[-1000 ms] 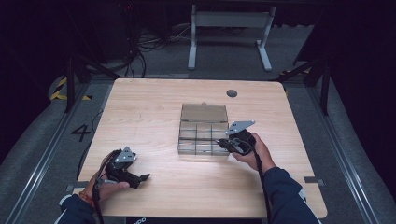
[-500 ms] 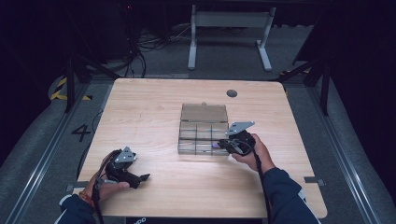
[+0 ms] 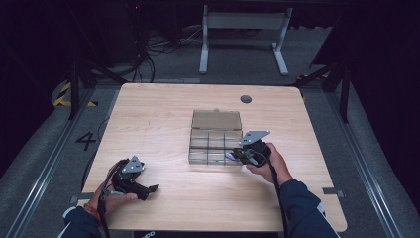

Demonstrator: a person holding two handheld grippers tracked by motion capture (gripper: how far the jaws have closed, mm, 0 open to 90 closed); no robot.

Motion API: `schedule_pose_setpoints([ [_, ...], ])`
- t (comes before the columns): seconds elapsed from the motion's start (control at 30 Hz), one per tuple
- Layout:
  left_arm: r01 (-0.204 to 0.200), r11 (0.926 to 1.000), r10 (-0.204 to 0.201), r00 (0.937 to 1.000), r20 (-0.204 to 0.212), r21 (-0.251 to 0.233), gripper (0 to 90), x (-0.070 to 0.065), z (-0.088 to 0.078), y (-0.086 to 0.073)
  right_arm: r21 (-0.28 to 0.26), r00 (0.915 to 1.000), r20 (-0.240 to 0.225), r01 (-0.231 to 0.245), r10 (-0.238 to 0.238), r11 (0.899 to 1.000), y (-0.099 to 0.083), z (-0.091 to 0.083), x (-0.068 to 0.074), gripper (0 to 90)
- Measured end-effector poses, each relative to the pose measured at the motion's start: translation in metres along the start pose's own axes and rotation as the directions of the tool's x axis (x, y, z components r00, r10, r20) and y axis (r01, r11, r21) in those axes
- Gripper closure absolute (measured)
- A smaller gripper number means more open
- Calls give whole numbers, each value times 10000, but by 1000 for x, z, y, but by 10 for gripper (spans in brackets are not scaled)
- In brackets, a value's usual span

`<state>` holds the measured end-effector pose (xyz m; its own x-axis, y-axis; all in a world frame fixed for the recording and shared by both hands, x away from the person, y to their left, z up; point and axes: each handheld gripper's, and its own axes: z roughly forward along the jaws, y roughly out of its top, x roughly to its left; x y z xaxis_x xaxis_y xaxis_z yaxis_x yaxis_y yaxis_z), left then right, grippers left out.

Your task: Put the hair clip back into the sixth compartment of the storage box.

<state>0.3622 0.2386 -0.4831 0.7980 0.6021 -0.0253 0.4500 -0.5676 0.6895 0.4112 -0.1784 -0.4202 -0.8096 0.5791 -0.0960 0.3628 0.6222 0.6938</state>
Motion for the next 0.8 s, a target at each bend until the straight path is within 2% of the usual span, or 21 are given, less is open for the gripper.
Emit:
schedule_pose_setpoints([
  [0.8, 1, 10000, -1, 10000, -2, -1, 2, 0, 0, 0, 126, 9981, 595, 155, -163, 9998, -4, -27, -2, 710],
])
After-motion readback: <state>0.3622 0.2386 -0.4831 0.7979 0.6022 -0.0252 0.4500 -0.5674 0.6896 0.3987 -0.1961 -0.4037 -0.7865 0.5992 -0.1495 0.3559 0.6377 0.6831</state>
